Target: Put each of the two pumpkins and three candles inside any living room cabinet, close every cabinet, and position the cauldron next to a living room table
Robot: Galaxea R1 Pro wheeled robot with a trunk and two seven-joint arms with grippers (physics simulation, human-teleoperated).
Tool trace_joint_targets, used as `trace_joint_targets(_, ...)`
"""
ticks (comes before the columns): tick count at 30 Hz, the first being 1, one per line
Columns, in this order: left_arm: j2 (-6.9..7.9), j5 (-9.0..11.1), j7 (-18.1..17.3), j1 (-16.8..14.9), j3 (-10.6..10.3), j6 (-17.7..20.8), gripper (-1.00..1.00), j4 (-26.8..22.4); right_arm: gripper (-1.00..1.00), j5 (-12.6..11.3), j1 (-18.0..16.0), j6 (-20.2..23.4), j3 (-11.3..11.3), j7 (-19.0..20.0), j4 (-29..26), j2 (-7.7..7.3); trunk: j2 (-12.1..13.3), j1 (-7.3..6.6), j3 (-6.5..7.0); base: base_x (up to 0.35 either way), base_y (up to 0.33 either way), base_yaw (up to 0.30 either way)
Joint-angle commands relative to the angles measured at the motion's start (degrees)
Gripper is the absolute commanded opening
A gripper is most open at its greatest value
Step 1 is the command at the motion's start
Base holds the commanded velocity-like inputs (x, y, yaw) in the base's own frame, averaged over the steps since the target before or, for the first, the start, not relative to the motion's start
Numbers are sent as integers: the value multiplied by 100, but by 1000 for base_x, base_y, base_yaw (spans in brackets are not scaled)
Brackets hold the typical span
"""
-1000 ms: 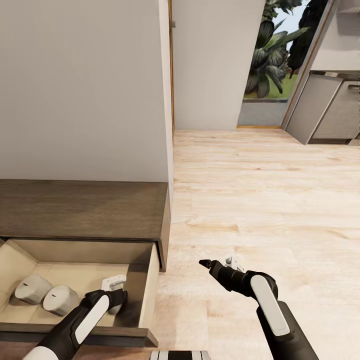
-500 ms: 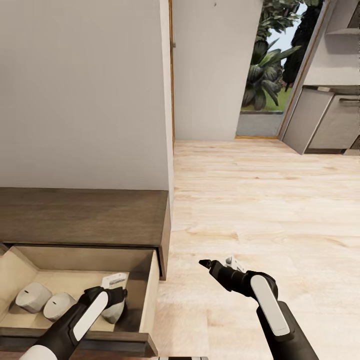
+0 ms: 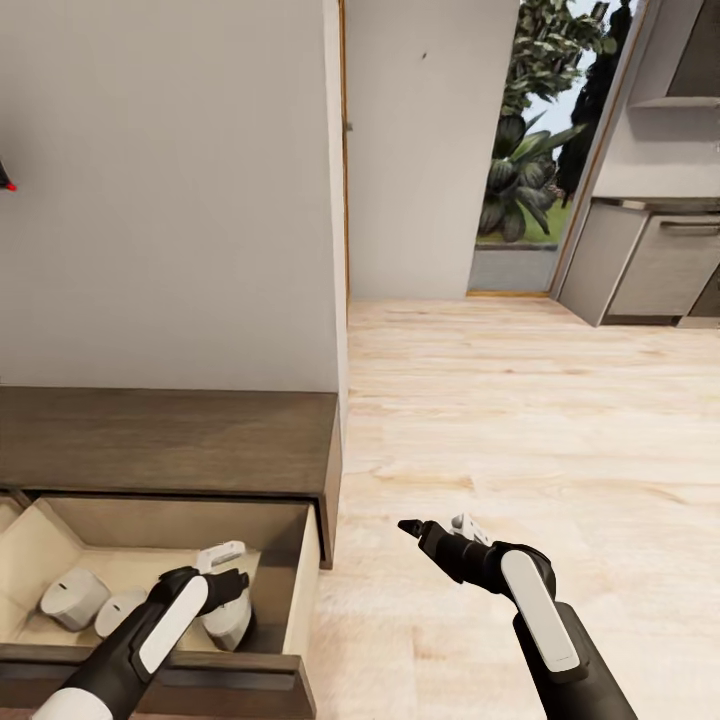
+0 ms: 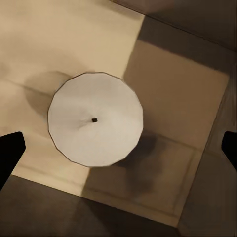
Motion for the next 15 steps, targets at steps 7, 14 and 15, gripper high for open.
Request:
trace_joint_targets(7,26,70,57,-3,26,54,100,-200,100,-62,-3,2,2,-60,4,8,7,-19,150,-154,55,0)
trace_joint_targets(14,33,74,54,-3,39,58,100,-215,100,-63,-3,1,1,-60,11,9,17,-37,305,-22,9,0)
trace_joint_targets(15,34,76,52,-3,80,81,100,-223,100,-63,-3,1,1,-60,12,9,18,-39,327,-3,1,0)
